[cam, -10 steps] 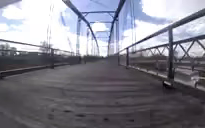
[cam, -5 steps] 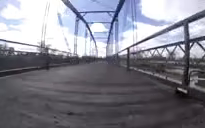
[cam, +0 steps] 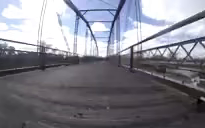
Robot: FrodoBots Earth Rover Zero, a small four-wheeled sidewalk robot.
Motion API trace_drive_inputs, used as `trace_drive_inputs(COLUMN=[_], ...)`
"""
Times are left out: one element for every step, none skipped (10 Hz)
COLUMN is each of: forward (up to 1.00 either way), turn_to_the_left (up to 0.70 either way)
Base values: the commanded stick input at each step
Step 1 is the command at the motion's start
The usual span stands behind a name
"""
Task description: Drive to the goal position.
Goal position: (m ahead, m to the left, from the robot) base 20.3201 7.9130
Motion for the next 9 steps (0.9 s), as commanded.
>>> trace_drive_inputs(forward=[1.0,1.0,1.0,1.0,1.0,1.0,1.0,1.0,1.0], turn_to_the_left=[0.0,0.0,-0.05,-0.27,-0.27,0.0,0.0,0.0,0.0])
